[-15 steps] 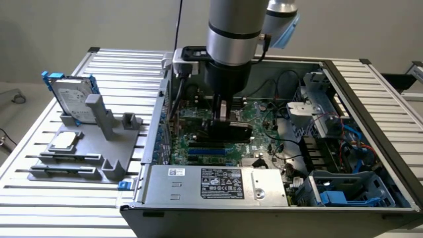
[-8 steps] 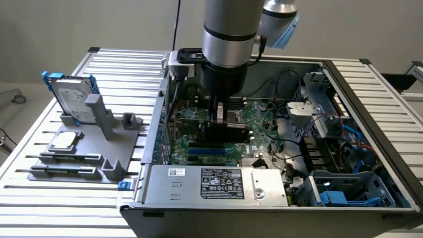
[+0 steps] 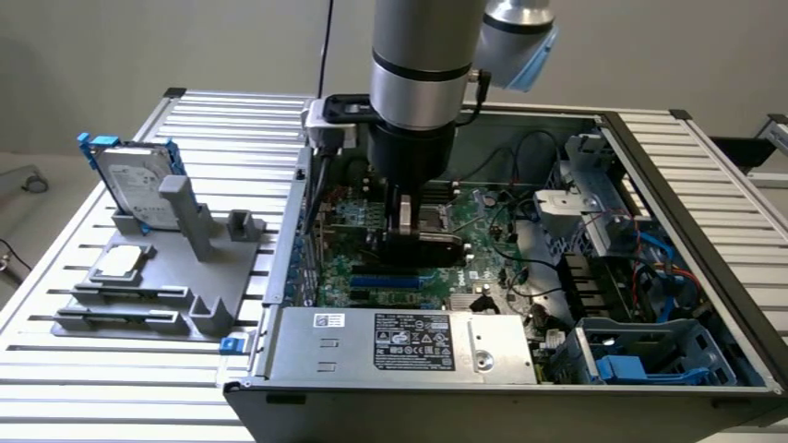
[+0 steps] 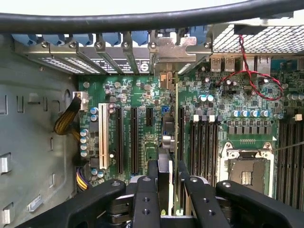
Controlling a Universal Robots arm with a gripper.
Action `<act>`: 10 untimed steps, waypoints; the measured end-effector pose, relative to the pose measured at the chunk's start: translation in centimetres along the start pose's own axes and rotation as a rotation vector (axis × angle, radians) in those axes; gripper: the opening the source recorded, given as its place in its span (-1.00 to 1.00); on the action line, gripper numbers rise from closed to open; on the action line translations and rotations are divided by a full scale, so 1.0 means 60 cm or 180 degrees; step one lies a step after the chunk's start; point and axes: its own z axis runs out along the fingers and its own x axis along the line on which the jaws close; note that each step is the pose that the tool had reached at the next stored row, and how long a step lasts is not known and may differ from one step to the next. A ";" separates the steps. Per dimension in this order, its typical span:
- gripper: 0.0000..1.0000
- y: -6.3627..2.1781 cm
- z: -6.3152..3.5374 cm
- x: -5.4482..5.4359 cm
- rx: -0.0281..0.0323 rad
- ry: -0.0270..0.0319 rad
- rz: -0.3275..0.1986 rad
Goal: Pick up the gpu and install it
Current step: 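Insert the gpu into the slot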
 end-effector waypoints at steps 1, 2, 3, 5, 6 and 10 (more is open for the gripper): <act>-0.47 0.001 0.002 0.000 0.0017 0.0000 0.0000; -0.47 0.002 0.004 0.000 0.0030 0.0000 -0.0001; -0.47 0.002 0.006 0.000 0.0040 0.0000 -0.0001; -0.47 0.003 0.008 0.000 0.0048 0.0000 -0.0001; -0.47 0.003 0.008 0.000 0.0048 0.0000 -0.0001; -0.47 0.003 0.010 0.000 0.0049 0.0000 -0.0001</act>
